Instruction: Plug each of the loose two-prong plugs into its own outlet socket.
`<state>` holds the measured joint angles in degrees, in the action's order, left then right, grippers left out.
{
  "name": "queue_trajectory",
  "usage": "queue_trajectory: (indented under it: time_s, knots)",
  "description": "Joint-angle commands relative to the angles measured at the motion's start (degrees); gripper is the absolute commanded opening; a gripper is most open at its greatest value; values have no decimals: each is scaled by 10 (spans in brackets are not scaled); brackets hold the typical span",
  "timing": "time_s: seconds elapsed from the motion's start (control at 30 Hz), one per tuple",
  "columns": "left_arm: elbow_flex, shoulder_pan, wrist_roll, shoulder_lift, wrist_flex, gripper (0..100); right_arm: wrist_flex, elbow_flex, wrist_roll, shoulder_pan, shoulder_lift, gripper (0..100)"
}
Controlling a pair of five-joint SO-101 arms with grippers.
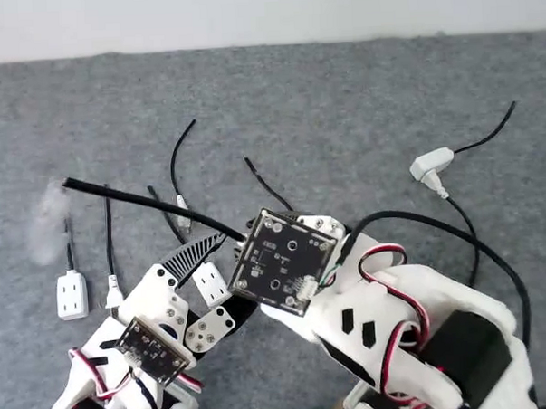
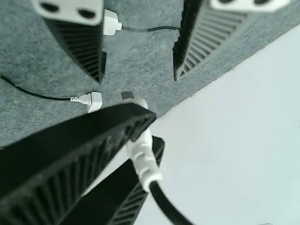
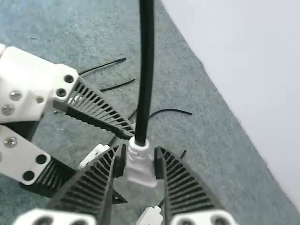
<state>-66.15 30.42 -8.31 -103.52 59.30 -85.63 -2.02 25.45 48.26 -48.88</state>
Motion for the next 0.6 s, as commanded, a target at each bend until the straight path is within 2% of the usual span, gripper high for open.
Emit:
queue_trajectory:
  time_s: [0.0, 0.4, 0.57]
  knots:
    - [38, 4, 5, -11, -12, 224, 6, 4, 9, -11, 0, 8]
    - [9, 0, 4, -10, -76, 224, 1, -46, -11, 29, -29, 8]
    - [-6, -25, -7, -10, -88, 224, -11, -57, -12, 32, -45, 8]
